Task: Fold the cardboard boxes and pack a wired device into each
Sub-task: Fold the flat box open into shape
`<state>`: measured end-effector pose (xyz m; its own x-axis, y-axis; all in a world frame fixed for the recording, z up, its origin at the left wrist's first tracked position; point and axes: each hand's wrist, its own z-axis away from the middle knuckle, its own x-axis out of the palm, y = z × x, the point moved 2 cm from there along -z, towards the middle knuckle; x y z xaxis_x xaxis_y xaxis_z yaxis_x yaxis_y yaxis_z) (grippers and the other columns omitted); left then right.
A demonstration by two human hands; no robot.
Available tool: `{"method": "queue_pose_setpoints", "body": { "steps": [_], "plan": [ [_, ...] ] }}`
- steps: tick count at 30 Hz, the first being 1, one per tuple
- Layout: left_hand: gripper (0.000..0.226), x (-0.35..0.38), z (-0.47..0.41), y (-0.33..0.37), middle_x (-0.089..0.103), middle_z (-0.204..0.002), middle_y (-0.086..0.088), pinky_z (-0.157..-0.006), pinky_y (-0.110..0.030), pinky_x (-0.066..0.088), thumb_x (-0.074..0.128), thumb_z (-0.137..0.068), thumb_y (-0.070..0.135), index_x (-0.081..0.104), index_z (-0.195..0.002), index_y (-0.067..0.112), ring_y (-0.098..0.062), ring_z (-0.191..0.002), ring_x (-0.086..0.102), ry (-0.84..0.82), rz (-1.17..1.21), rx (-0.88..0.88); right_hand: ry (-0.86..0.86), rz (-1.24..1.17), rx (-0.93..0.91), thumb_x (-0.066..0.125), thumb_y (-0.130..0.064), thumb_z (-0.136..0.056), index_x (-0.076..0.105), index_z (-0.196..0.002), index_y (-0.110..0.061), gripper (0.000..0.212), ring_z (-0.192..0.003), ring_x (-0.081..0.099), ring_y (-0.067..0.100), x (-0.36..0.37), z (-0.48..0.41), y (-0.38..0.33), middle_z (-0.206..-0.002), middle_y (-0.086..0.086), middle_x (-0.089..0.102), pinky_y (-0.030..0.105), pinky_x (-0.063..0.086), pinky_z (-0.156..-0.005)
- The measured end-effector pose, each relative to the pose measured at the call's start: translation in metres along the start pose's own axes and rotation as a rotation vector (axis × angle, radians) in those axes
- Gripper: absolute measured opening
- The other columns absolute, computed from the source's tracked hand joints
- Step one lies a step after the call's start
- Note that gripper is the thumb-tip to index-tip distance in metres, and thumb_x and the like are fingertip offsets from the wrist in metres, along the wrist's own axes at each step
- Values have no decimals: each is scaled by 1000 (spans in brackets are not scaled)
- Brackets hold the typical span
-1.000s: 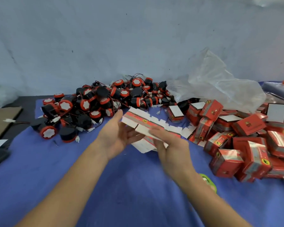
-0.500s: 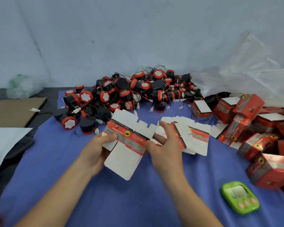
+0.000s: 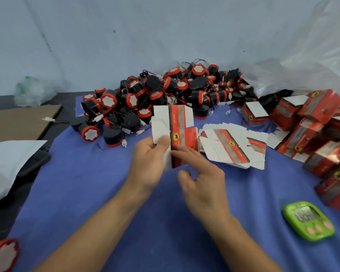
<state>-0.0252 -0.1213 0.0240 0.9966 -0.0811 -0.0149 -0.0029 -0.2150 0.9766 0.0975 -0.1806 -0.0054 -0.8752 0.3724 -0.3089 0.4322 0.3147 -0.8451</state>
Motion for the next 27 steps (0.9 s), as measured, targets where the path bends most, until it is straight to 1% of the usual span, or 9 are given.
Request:
{"method": "queue_pose_setpoints", "body": {
  "steps": [2, 4, 6, 9, 13, 17, 20, 23, 27],
  "plan": [
    [39, -4, 0, -3, 77, -79, 15, -69, -32, 60, 56, -103, 33, 80, -74, 38, 1, -74, 71, 23, 18, -2, 35, -27, 119, 53, -24, -85, 65, -124, -55, 50, -103, 62, -10, -4, -3, 4, -113, -33, 68, 5, 45, -85],
    [55, -5, 2, -4, 73, -70, 25, -62, -18, 56, 49, -109, 34, 76, -65, 54, 9, -69, 70, -70, 30, -26, 22, -55, 195, 63, -41, -89, 56, -130, -54, 43, -105, 64, -8, -5, -7, 8, -114, -35, 66, 6, 47, -84],
    [45, -3, 1, -5, 80, -85, 14, -68, -21, 60, 47, -106, 37, 80, -78, 51, -5, -82, 77, -237, 55, -32, -41, -102, 212, 69, -51, -84, 54, -135, -45, 53, -113, 63, -8, -2, -8, 7, -118, -33, 66, 5, 48, -85],
    [26, -7, -2, -2, 80, -102, -8, -79, -28, 62, 58, -95, 24, 83, -100, 23, -25, -97, 77, -396, 8, -56, -73, -127, 164, 73, -51, -82, 57, -131, -43, 52, -112, 65, -3, -2, -10, 5, -117, -24, 70, 11, 52, -84],
    [32, -20, -6, 4, 76, -116, -14, -87, -36, 61, 63, -91, 14, 73, -121, 14, -34, -108, 73, -549, 26, -121, -94, -124, 134, 71, -50, -82, 59, -126, -40, 46, -106, 69, 4, -3, -11, 3, -113, -17, 72, 24, 57, -84],
    [33, -23, -8, 2, 75, -118, -18, -87, -39, 62, 66, -92, 13, 71, -125, 13, -35, -108, 73, -561, 47, -138, -72, -132, 136, 68, -44, -80, 59, -119, -46, 40, -99, 70, 2, -1, -10, 0, -109, -22, 72, 15, 57, -78],
    [37, -23, -8, -3, 74, -120, -21, -83, -36, 62, 70, -92, 7, 67, -128, 4, -32, -106, 73, -592, 134, -215, -63, -176, 171, 72, -40, -74, 58, -121, -48, 49, -104, 68, -4, 0, -9, 2, -113, -27, 71, 8, 52, -77],
    [40, -26, -7, -5, 75, -119, -18, -81, -35, 62, 64, -90, -1, 66, -129, 6, -29, -107, 74, -577, 165, -259, -93, -226, 202, 68, -34, -69, 59, -122, -44, 55, -107, 69, 0, 2, -8, 3, -115, -23, 72, 18, 56, -79],
    [49, -21, -10, 7, 80, -108, -8, -77, -31, 63, 56, -92, -20, 70, -129, 10, -23, -101, 77, -438, -101, -105, -44, -278, 257, 67, -42, -67, 56, -127, -46, 61, -116, 62, -3, 0, -8, 0, -125, -23, 67, 31, 54, -93]
  ]
}}
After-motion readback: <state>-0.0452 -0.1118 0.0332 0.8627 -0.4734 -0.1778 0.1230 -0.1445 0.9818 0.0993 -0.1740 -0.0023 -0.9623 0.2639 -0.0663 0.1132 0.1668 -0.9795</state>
